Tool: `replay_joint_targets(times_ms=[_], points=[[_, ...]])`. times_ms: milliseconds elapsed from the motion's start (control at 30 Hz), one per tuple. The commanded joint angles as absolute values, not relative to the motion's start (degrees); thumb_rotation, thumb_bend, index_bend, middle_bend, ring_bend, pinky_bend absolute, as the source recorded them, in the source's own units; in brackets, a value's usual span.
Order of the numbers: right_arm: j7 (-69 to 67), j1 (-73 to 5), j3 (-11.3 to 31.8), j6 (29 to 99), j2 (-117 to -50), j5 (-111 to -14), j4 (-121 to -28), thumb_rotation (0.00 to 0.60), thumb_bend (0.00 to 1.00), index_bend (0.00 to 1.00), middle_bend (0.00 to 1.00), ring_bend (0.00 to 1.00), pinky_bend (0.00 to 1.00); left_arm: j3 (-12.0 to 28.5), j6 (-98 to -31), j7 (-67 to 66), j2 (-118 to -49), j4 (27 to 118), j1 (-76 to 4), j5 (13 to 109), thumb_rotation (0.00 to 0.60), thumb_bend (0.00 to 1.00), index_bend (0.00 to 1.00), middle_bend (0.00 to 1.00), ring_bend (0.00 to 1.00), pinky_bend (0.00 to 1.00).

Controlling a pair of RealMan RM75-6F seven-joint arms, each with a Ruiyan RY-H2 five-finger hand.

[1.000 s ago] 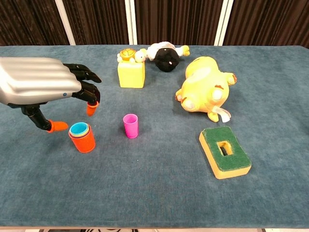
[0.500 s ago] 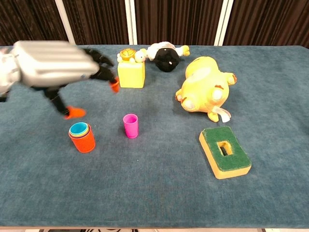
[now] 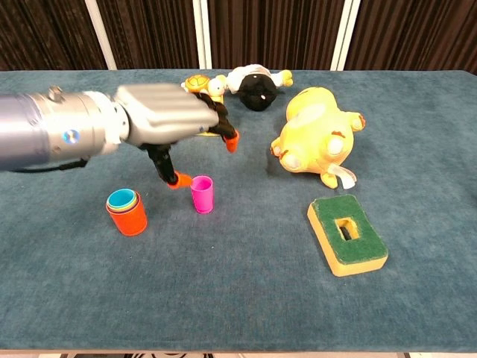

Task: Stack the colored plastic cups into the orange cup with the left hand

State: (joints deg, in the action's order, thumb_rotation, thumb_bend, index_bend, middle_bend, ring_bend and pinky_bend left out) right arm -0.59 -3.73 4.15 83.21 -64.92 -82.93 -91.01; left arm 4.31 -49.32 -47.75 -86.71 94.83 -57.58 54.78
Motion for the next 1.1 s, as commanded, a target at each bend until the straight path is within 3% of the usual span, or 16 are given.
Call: replay_joint_targets(times_ms=[33,267,700,1100], points=[[-0.93,-3.74,4.18,83.13,-64.85,-82.88,-90.95,0.600,0.37,0.06,0.04,0.07,0.04,3.67,-49.04,-48.13,-87.76,93.84,-58.08,54.01,0.600,0.26,0.26,0.19,0.00,0.02],[-1.12,-3.82,4.18,82.97,-64.89,-82.92,-90.78,0.600,0.37,0.06,0.04,0.07,0.04,2.82,-49.08,-47.95,-88.64,93.01,-58.53,53.74,0.600,0.26,0.30,0.19,0.00,0.02],[-1.14,-3.81,4.23,82.98,-64.94,-82.84,-90.66,0.600,0.37,0.06,0.04,0.07,0.04,1.50,-49.91,-47.68,-89.76,91.60,-58.75,54.36,0.600,0.28,0.47,0.23,0.00,0.02],[-1.07,-3.77,4.23,83.09,-64.97,-82.90,-90.69,0.600,0.37,0.06,0.04,0.07,0.04,2.47,-52.53,-46.83,-86.76,95.91,-58.39,55.63,0.600,0.32,0.49,0.25,0.00,0.02]])
